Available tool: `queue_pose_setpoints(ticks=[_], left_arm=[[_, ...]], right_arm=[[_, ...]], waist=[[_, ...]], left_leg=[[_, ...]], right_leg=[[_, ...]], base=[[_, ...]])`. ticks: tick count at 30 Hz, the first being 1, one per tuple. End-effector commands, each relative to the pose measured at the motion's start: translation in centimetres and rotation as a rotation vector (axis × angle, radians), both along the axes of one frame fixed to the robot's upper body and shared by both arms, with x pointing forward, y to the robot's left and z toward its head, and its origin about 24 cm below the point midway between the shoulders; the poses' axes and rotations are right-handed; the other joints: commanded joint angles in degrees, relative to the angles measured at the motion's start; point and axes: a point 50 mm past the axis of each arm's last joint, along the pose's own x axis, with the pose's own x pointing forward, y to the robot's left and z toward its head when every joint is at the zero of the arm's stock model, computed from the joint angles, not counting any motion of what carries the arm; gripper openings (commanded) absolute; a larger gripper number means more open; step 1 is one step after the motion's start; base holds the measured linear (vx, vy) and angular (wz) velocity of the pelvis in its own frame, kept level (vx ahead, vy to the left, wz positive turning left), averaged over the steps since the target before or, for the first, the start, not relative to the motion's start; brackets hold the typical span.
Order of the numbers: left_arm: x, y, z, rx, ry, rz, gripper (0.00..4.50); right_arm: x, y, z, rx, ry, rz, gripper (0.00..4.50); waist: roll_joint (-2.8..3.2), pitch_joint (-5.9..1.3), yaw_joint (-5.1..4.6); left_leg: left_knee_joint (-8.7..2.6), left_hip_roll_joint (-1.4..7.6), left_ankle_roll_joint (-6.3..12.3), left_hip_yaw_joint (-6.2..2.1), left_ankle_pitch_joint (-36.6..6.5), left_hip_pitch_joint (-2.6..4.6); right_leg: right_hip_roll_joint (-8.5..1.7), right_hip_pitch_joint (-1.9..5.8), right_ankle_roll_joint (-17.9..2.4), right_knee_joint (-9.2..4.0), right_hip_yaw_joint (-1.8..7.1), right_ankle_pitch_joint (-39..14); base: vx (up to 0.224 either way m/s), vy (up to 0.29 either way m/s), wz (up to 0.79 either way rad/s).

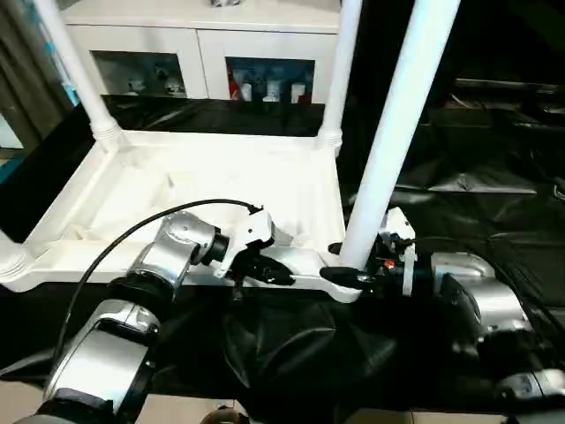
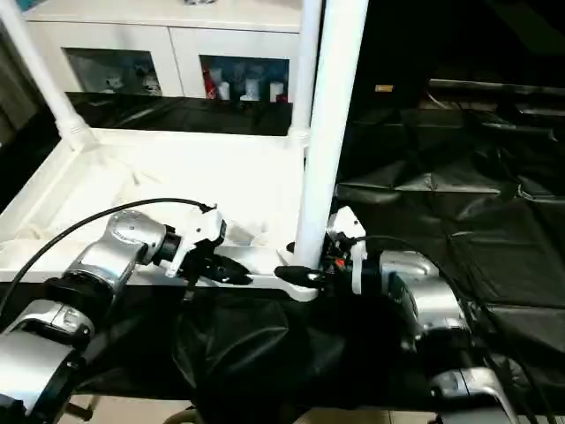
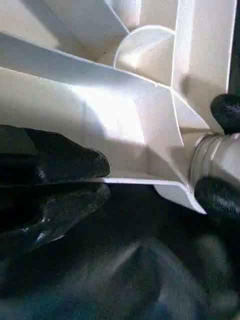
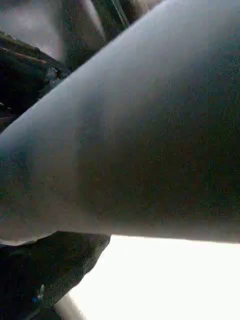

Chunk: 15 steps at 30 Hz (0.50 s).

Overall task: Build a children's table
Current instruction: Rotate leg to tighten

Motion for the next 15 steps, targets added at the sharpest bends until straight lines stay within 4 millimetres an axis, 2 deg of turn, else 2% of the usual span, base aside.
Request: queue_pose_setpoints(ticks=[1,2,3,4,5,6,8,9,11,13,15], left_arm=[[1.3,-1.1,0.8,-0.032,-0.074,0.129,0.00],[1.3,-1.1,0.8,-0.032,-0.074,0.129,0.00],[2.3,-2.2,1.1,-0.047,-0.115,0.251,0.00],[2.6,-2.6,1.3,-0.058,-0.125,0.292,0.00],[3.0,-3.4,1.6,-0.076,-0.135,0.346,0.00],[3.0,-3.4,1.6,-0.078,-0.135,0.352,0.00],[3.2,-3.8,1.8,-0.086,-0.138,0.375,0.00],[3.5,-4.5,2.0,-0.094,-0.145,0.421,0.00],[3.7,-6.2,2.4,-0.123,-0.151,0.468,0.00],[3.7,-6.8,2.5,-0.135,-0.151,0.465,0.00],[3.5,-7.4,2.6,-0.147,-0.156,0.436,0.00]], right_arm=[[-0.2,1.2,-1.6,-0.021,0.042,-0.048,2.65],[-0.2,1.2,-1.6,-0.021,0.042,-0.048,2.65],[0.6,1.2,-2.5,-0.030,0.053,-0.247,2.64],[0.8,1.2,-2.8,-0.031,0.062,-0.317,2.64],[1.1,1.2,-3.2,-0.020,0.081,-0.414,2.64],[1.2,1.2,-3.3,-0.018,0.084,-0.424,2.63],[1.3,1.2,-3.4,-0.013,0.094,-0.466,2.63],[1.6,1.3,-3.7,0.000,0.117,-0.562,2.63],[2.2,1.9,-4.1,0.021,0.148,-0.713,2.63],[2.2,2.2,-4.1,0.026,0.151,-0.728,2.63],[2.3,3.1,-3.7,0.033,0.123,-0.698,2.63]], waist=[[-1.07,-3.41,-0.15],[-1.00,-3.16,-0.42],[-1.07,-3.22,-0.59],[-0.90,-3.12,-0.75],[-1.01,-3.17,-1.08],[-1.14,-3.18,-1.08],[-1.17,-3.18,-1.09],[-1.14,-3.29,-1.20],[-1.03,-3.39,-1.39],[-1.12,-3.43,-1.30],[-1.18,-3.67,-1.22]], left_leg=[[-4.46,4.18,1.25,-2.11,-13.35,1.68],[-4.67,4.06,0.53,-2.27,-15.15,1.74],[-4.71,4.14,0.11,-2.27,-15.06,1.80],[-4.78,4.14,-0.49,-2.23,-16.06,2.12],[-4.88,4.03,-1.52,-2.47,-17.03,2.14],[-4.91,3.98,-1.72,-2.53,-17.08,2.19],[-4.86,3.95,-0.80,-2.44,-16.53,2.05],[-4.80,3.88,-0.08,-2.40,-15.29,1.80],[-4.80,3.88,-0.33,-2.34,-14.91,2.03],[-4.71,3.78,-0.04,-2.29,-13.78,1.88],[-4.46,3.70,1.80,-2.24,-10.86,1.45]], right_leg=[[-4.86,1.68,-12.37,-4.75,2.81,-14.67],[-4.91,1.65,-11.51,-5.26,2.79,-18.21],[-4.93,1.49,-11.17,-5.28,2.90,-18.48],[-4.83,1.05,-11.05,-5.45,3.00,-19.29],[-4.89,1.25,-10.92,-5.44,2.89,-20.36],[-4.94,1.25,-10.64,-5.61,2.87,-20.50],[-4.93,1.36,-10.55,-5.64,2.98,-18.85],[-4.85,1.64,-10.74,-5.42,2.98,-16.85],[-4.80,1.32,-11.11,-5.31,2.97,-15.81],[-4.72,1.55,-11.38,-5.20,2.90,-13.89],[-4.62,2.04,-11.80,-4.63,2.80,-8.83]], base=[[0.000,0.000,0.00],[0.000,0.000,0.00],[0.000,0.000,0.00],[0.000,0.000,0.00],[0.000,0.000,0.00],[0.000,0.000,0.00],[0.000,0.000,0.00],[0.000,0.000,0.00],[0.000,0.000,0.00],[0.000,0.000,0.00],[0.000,0.000,0.00]])
